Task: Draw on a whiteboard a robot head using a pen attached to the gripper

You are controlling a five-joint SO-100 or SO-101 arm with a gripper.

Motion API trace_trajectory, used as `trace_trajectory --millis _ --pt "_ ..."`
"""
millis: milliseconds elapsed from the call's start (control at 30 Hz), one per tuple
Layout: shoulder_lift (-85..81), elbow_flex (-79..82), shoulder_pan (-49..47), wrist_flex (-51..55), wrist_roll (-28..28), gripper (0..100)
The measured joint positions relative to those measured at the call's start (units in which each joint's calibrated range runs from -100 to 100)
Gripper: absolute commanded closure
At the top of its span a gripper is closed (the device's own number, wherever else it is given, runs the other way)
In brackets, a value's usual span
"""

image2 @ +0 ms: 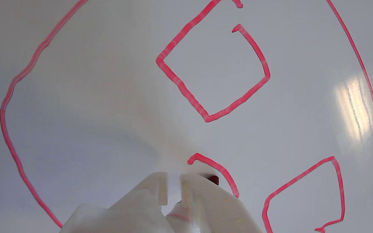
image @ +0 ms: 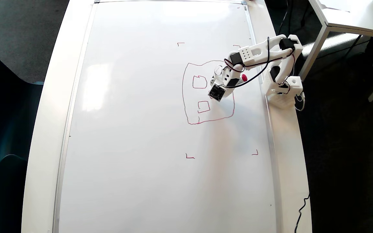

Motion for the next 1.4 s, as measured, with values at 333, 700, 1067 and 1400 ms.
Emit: trace_trajectory --millis 333,700,1067,1400 --pt "-6.9 -0.2 -0.6 4.2 0.0 99" --pt "-13.8 -5.7 -0.6 7.0 2.8 99" --pt "-5.6 -13.1 2.8 0.1 6.3 99" --pt "7.5 -24.2 3.6 0.1 7.0 99"
